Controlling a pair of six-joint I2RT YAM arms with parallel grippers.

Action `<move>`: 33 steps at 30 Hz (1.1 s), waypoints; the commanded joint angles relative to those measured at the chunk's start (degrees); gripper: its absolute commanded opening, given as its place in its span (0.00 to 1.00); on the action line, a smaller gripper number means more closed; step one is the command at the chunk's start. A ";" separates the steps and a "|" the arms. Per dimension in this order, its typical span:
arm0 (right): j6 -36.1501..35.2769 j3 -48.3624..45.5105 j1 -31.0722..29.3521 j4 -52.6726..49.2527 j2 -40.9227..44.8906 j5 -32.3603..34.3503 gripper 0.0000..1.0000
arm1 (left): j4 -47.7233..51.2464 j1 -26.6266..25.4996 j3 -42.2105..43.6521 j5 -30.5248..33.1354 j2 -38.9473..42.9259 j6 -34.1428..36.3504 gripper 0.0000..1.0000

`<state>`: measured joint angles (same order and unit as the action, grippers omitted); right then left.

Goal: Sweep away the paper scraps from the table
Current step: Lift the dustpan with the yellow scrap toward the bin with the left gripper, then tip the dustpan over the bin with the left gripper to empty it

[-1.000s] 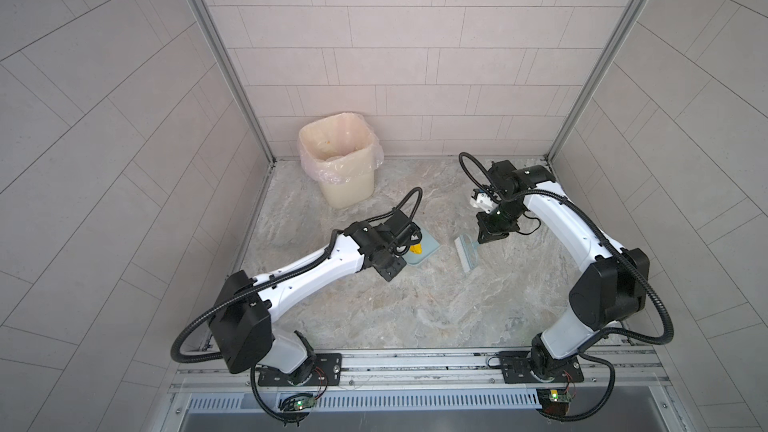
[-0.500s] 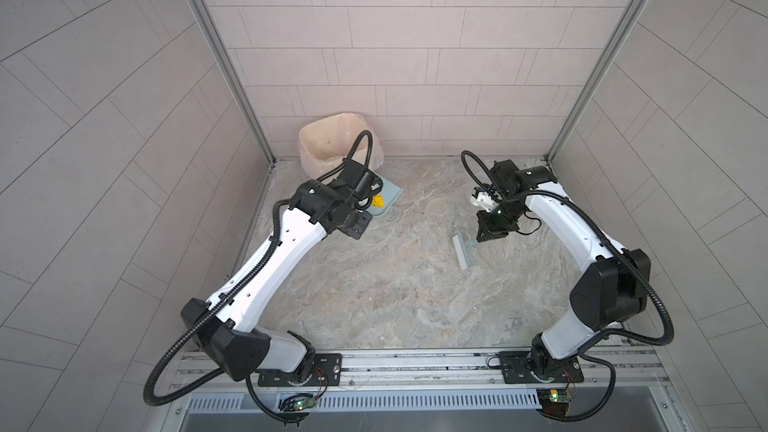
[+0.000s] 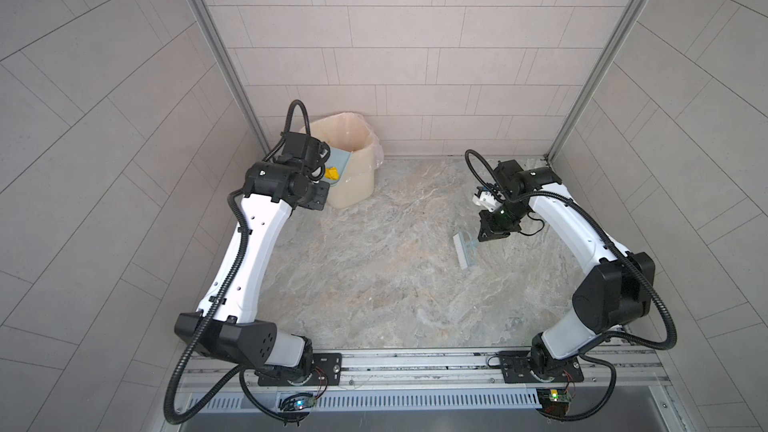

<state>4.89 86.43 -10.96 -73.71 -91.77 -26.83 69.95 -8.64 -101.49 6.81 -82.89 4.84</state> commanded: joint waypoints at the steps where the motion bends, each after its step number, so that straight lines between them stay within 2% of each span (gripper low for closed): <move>1: -0.93 -0.56 0.56 -0.66 2.28 -0.98 0.00 | -1.39 4.67 -2.29 -2.19 -1.73 1.25 0.00; 4: -0.93 -0.87 0.65 -0.40 2.37 -1.37 0.00 | -1.93 8.87 -4.55 -4.14 -3.96 1.37 0.00; 7: -0.88 -1.05 0.73 -0.29 2.38 -1.64 0.00 | -1.86 10.17 -8.48 -2.81 -6.91 2.05 0.00; 11: -0.70 -1.09 0.76 -0.13 2.21 -2.08 0.00 | 0.57 10.11 -16.05 -0.67 -12.88 3.47 0.00; 20: -0.32 -0.40 0.85 -0.64 1.70 -2.53 0.00 | 3.96 7.93 -30.85 10.26 -23.90 7.94 0.00; 23: -0.27 0.37 0.79 -1.10 1.25 -2.53 0.00 | 2.95 4.97 -33.59 15.09 -26.56 11.91 0.00; 27: 0.04 1.04 0.85 -1.40 0.98 -2.71 0.00 | -0.66 0.70 -33.15 25.00 -28.93 18.44 0.00; 33: 0.12 0.93 0.85 -1.70 1.24 -2.81 0.00 | -9.82 -3.02 -27.32 40.51 -30.25 30.18 0.00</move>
<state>4.95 86.21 -10.44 -73.78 -91.26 -29.26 65.43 -11.27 -131.00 35.79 -112.86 26.81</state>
